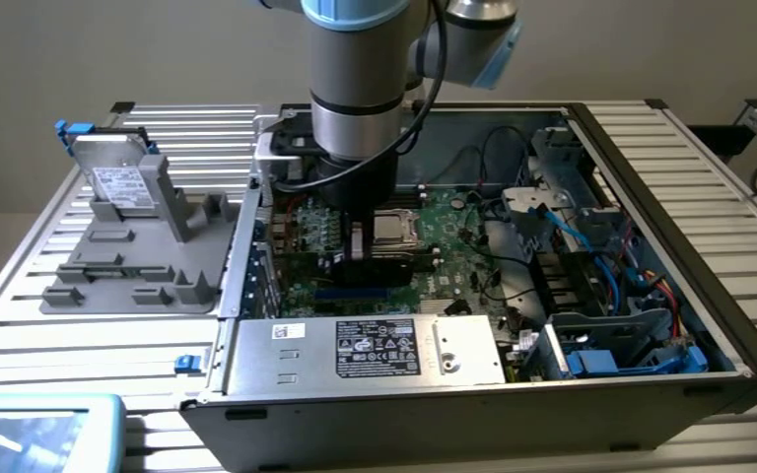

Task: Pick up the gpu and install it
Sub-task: 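Insert the gpu into the slot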

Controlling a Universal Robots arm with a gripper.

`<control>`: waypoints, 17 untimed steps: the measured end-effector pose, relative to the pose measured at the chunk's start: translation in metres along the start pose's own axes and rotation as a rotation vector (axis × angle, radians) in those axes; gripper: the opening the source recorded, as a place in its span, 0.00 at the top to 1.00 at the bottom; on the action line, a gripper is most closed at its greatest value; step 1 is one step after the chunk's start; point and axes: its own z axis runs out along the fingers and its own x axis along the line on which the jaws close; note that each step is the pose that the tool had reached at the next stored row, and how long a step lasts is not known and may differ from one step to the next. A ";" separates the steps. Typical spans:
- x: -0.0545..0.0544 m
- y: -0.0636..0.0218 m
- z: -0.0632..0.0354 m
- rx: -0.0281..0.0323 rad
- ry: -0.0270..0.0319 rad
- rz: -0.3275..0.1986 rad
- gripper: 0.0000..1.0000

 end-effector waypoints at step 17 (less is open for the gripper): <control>0.001 0.0005 0.0000 0.0002 0.0107 0.000 0.72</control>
